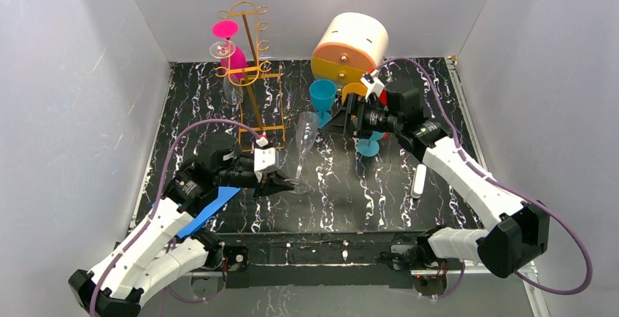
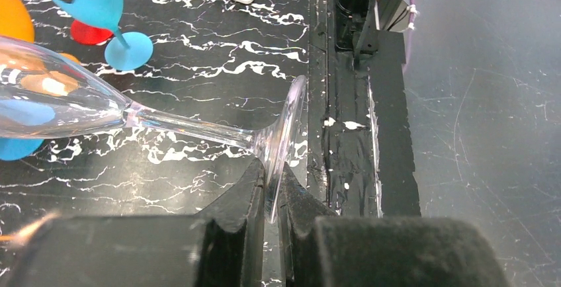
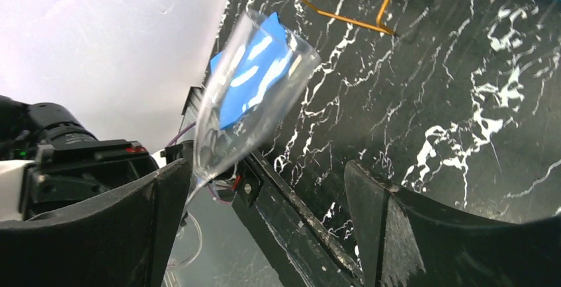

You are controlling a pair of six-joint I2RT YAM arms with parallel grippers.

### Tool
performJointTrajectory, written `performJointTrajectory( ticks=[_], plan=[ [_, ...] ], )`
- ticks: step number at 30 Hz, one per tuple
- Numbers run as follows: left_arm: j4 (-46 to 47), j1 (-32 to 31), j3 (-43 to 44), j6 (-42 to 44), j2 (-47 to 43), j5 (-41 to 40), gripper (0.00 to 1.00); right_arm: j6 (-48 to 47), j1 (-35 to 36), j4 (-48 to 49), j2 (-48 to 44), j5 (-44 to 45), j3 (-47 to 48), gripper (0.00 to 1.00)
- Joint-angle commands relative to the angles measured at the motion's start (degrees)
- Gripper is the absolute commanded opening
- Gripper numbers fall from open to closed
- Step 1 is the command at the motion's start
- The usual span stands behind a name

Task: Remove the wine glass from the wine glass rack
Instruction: Place the wine glass at the center of the board.

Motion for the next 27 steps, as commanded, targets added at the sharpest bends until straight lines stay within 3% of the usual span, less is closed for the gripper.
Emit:
performJointTrajectory(
  ticks=[1,7,19,22,27],
  plan=[
    [-0.4,-0.2,0.5,4.9,-0.3,5.2,0.00,-2.4,-2.9,2.2,2.7,-7.8,5.7,0.94],
    [-1.7,-0.2,1.1,7.0,0.0,6.5,0.00,-1.1,-8.3,2.1,8.1,-18.3,10.1,0.92],
    [-2.7,-0.2,2.7,8.8,2.2,12.3,0.00,4.1,-8.6,5.4,17.6,-30.6,15.1,0.78],
    [-3.2,-0.2,3.1,9.6,2.2,12.0,0.00,3.9,-8.5,5.0,18.9,-32.4,15.8,0.70],
    [-3.8,-0.2,3.3,10.8,3.1,11.5,0.00,2.4,-8.6,3.5,20.6,-43.9,16.3,0.55]
  ],
)
